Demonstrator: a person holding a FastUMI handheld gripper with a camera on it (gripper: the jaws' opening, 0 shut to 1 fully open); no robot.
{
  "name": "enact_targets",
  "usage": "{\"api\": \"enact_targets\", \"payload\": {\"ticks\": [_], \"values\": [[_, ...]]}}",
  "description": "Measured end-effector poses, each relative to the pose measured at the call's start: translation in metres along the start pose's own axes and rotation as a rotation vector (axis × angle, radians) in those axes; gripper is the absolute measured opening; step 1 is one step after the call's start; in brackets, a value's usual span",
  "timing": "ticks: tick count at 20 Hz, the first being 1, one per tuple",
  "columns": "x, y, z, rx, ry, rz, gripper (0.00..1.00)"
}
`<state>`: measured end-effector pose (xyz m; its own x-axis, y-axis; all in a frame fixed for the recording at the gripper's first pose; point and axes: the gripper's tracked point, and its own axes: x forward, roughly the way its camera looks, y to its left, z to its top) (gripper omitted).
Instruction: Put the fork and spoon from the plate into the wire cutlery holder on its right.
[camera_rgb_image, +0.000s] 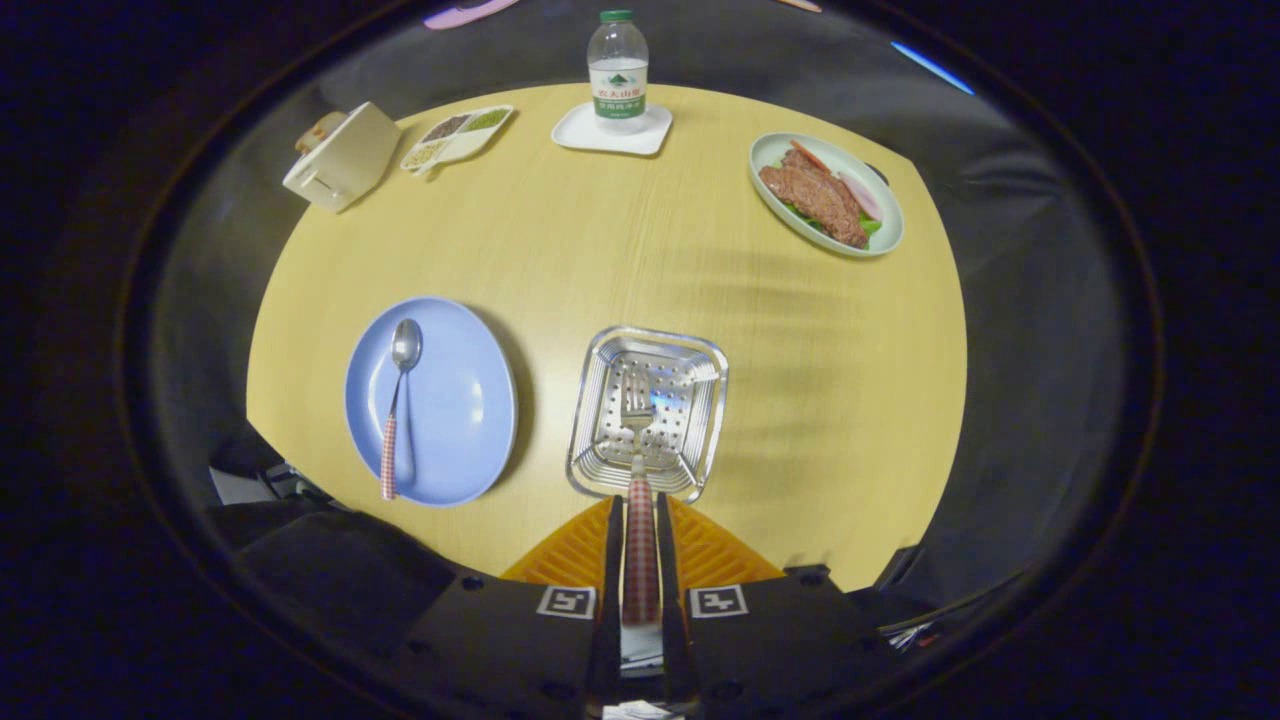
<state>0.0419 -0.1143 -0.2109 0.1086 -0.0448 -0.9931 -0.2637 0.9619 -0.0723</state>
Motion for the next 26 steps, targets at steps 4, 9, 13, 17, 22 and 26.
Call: {"api": "enact_targets", "payload": {"ticks": [4,9,13,17,22,26], "values": [[-0.006,-0.003,0.016,0.062,-0.091,0.009,0.61],[-0.028,-0.001,0.036,0.127,-0.288,0.025,1.00],[-0.052,0.005,0.040,0.140,-0.415,0.025,1.00],[-0.083,0.030,0.047,0.139,-0.608,0.025,1.00],[-0.106,0.082,0.043,0.142,-0.829,0.027,0.99],[-0.098,0.134,0.034,0.205,-0.946,0.118,0.99]]}}
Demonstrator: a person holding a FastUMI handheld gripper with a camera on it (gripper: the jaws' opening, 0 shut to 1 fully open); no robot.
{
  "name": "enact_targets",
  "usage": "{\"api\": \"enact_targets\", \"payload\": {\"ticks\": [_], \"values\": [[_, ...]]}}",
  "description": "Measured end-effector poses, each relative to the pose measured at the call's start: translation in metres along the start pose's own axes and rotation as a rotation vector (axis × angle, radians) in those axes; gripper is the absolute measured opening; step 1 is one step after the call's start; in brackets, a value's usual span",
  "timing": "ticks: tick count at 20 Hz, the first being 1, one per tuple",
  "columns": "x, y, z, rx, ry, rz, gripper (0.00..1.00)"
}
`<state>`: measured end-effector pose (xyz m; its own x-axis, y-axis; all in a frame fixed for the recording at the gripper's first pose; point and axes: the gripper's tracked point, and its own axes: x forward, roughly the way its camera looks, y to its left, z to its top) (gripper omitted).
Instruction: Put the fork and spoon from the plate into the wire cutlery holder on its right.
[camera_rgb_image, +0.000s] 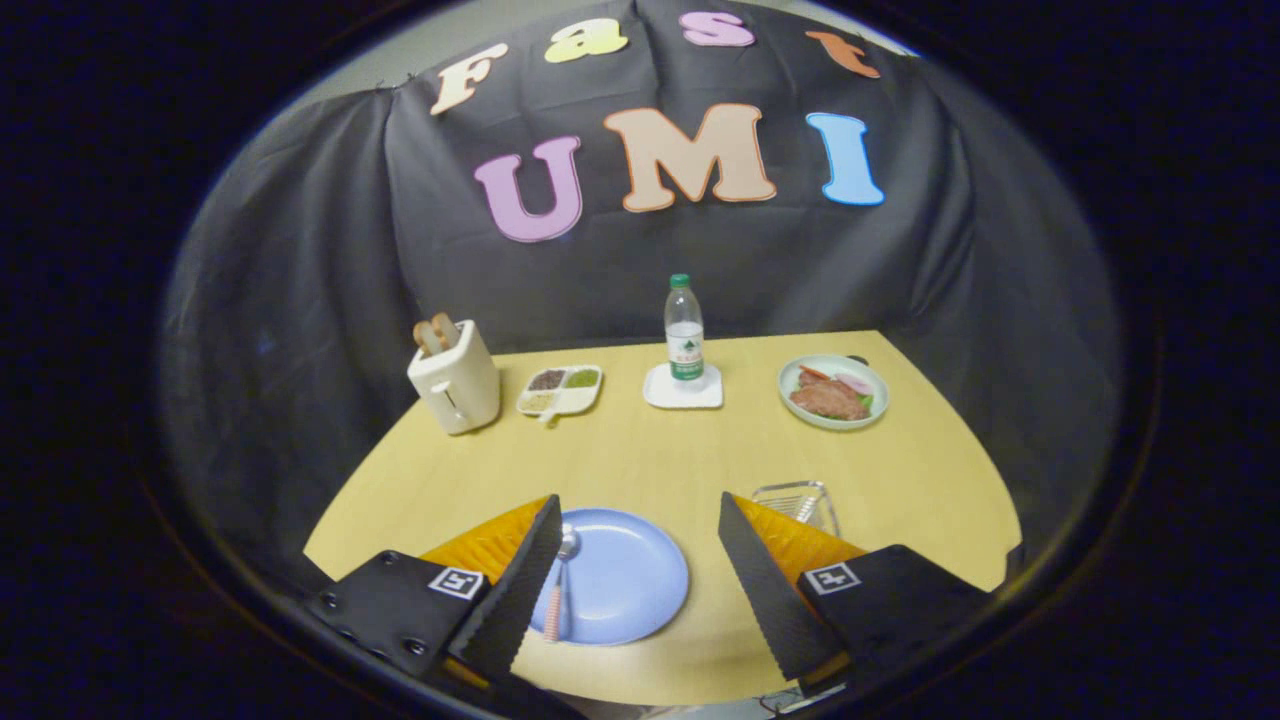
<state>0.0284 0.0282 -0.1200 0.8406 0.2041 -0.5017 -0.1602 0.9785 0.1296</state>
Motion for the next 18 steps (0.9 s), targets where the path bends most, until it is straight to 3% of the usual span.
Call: {"api": "enact_targets", "payload": {"ticks": [4,10,18], "values": [[0.006,0.022,-0.040,-0.009,-0.041,-0.004,0.99],[0.036,0.061,-0.111,-0.056,0.035,0.035,0.99],[0.062,0.053,-0.172,-0.055,0.127,-0.021,0.99]]}}
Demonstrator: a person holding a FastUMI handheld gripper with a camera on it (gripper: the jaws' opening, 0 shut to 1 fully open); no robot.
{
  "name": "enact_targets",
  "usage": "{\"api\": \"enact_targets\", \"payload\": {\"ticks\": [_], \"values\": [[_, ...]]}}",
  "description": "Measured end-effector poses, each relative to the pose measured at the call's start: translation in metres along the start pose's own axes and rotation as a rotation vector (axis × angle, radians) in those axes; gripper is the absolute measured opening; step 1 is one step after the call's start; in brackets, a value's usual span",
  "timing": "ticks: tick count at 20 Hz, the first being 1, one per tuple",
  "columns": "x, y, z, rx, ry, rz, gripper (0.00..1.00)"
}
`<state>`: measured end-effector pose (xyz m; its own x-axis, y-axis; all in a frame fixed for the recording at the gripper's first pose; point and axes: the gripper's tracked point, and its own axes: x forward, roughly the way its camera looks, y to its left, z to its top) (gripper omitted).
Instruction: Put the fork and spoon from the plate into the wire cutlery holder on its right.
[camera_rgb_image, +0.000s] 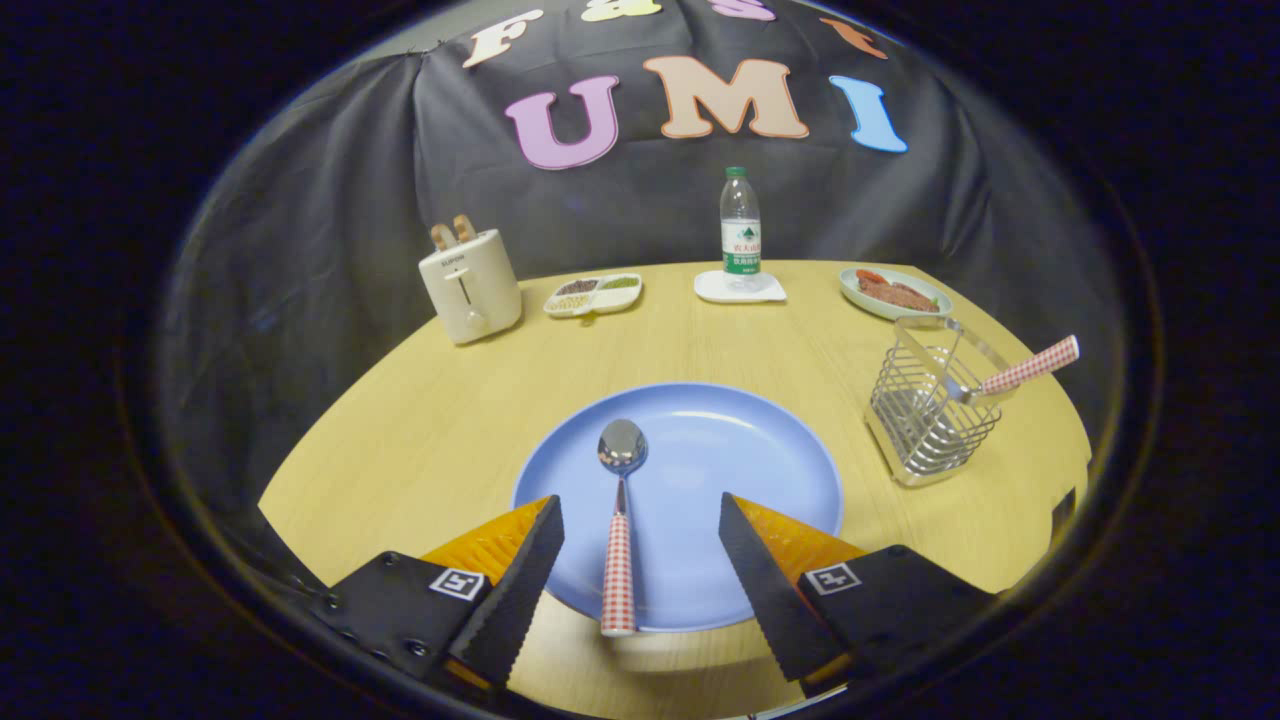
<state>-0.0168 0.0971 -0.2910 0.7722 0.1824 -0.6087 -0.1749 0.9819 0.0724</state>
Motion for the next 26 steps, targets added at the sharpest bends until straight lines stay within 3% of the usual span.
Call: {"api": "enact_targets", "payload": {"ticks": [3,16,26], "values": [[0.003,-0.002,-0.009,-0.022,0.025,-0.011,0.99],[0.003,0.003,-0.029,-0.074,0.081,0.000,0.15],[-0.025,-0.009,0.011,-0.082,0.014,-0.017,0.15]]}}
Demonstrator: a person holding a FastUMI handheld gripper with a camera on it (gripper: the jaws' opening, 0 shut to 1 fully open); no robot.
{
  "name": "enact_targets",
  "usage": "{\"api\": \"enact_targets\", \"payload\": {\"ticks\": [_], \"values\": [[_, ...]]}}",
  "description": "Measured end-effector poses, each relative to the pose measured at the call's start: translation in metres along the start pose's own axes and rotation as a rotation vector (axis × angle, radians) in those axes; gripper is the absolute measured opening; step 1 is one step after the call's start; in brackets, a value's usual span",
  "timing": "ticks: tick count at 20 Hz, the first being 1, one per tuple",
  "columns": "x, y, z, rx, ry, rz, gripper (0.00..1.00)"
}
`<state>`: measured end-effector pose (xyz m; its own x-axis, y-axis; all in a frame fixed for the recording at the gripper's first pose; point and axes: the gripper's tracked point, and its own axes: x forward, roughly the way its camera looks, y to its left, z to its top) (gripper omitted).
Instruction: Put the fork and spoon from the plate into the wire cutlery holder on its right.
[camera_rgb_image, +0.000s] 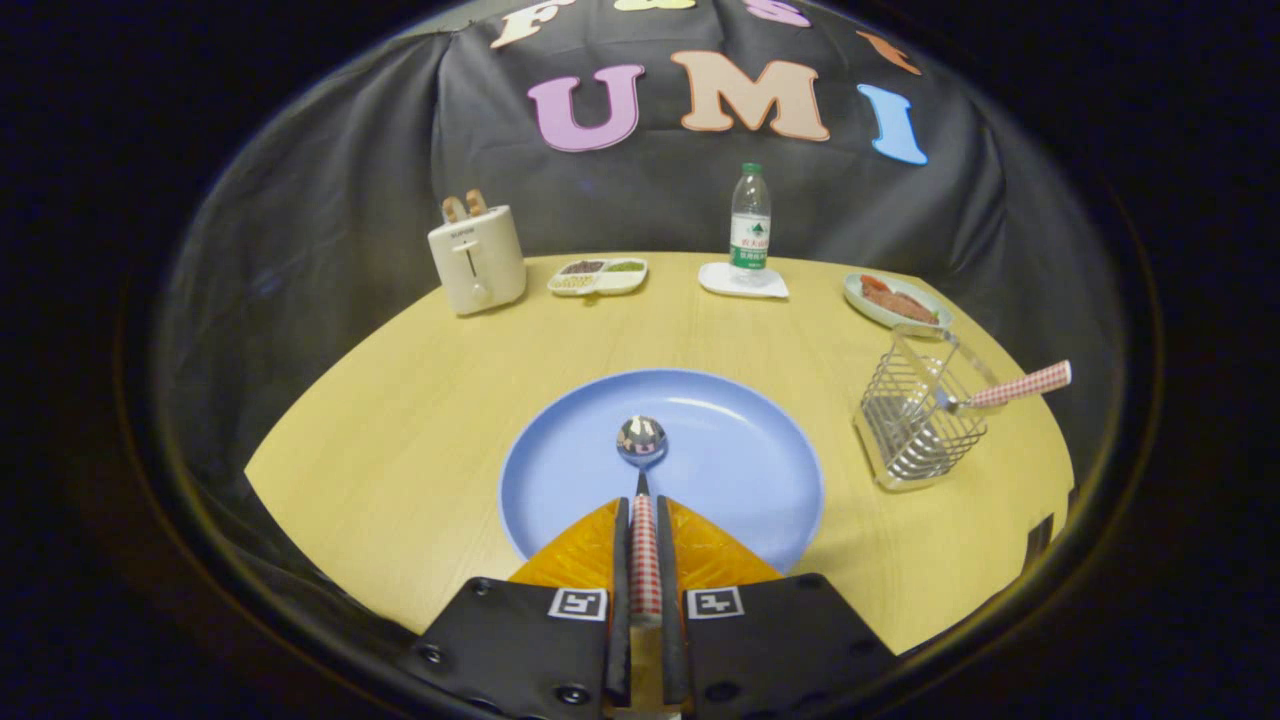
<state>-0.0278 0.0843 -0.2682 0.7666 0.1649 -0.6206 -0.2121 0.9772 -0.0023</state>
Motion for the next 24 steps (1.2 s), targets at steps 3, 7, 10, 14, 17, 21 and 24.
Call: {"api": "enact_targets", "payload": {"ticks": [3,7,10,14,17,21,24], "values": [[-0.017,-0.017,0.016,-0.013,-0.011,-0.034,0.15],[-0.034,-0.047,0.036,-0.013,-0.009,-0.066,0.03],[-0.035,-0.063,0.028,-0.029,0.035,-0.061,0.03],[-0.030,-0.051,0.019,-0.048,0.064,-0.020,0.03],[-0.022,-0.033,0.009,-0.022,0.086,0.024,0.04],[-0.010,-0.019,-0.011,-0.057,0.115,0.029,0.05],[-0.001,-0.016,-0.028,-0.047,0.153,0.023,0.05]]}}
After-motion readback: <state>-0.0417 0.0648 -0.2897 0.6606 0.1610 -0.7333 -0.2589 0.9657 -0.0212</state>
